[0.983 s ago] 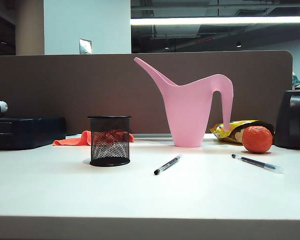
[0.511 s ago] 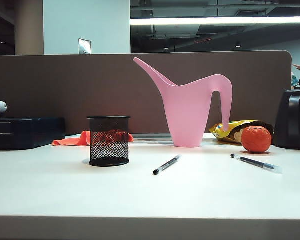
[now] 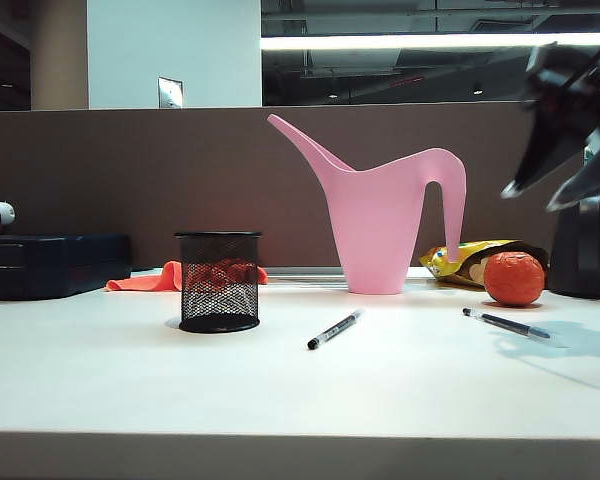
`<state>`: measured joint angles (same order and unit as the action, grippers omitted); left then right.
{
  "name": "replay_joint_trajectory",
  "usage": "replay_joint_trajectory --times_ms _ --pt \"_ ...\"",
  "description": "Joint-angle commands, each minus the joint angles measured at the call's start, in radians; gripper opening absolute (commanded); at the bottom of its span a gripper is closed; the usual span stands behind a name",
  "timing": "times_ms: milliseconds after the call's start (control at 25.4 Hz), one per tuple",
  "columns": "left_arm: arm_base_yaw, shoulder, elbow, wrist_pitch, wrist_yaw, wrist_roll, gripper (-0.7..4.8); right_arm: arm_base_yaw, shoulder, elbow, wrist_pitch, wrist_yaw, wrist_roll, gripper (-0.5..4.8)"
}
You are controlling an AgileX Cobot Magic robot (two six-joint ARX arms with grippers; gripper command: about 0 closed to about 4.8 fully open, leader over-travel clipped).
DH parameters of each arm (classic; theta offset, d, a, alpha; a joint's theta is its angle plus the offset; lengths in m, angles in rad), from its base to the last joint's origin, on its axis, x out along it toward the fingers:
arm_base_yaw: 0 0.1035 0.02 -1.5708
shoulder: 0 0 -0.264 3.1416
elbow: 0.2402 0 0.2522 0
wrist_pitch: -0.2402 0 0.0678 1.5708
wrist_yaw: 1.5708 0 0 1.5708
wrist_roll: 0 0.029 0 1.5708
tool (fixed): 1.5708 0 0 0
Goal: Pick up a few water-based pens and put them in the pen basket.
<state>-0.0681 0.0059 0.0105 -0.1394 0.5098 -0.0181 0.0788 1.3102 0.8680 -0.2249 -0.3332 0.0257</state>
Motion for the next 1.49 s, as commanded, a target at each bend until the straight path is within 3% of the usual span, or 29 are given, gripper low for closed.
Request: replay_joint_trajectory --times_ms 39,354,747,826,905,983,1023,1298,1495 --pt "0.000 0.000 0.002 0.005 0.008 0.002 -0.04 0.056 0.127 0.061 0.046 0.054 -0.034 2.84" --pt "0.000 0.000 0.002 0.005 0.010 -0.001 -0.04 0.092 0.391 0.212 0.038 0.114 -0.057 2.83" --pt "0.000 0.001 0.002 0.005 0.010 -0.001 -0.04 0.092 0.513 0.226 0.045 0.133 -0.058 2.73" --pt "0.000 0.000 0.002 0.005 0.010 -0.001 -0.04 0.091 0.526 0.226 0.042 0.133 -0.058 2.37" --pt "0.000 0.000 0.002 0.005 0.010 -0.001 -0.04 0.091 0.534 0.226 0.041 0.134 -0.058 1.69" --pt "0.000 0.000 0.002 0.005 0.010 -0.001 -0.04 0.091 0.539 0.226 0.043 0.133 -0.058 0.87" --pt "0.000 0.000 0.002 0.006 0.010 -0.001 -0.04 0.091 0.541 0.226 0.042 0.134 -0.058 0.04" --pt "0.000 0.000 0.002 0.005 0.010 -0.001 -0.04 0.091 0.513 0.227 0.043 0.110 -0.057 -0.06" --pt "0.000 0.000 0.002 0.005 0.010 -0.001 -0.04 0.091 0.413 0.227 0.097 0.006 -0.055 -0.06"
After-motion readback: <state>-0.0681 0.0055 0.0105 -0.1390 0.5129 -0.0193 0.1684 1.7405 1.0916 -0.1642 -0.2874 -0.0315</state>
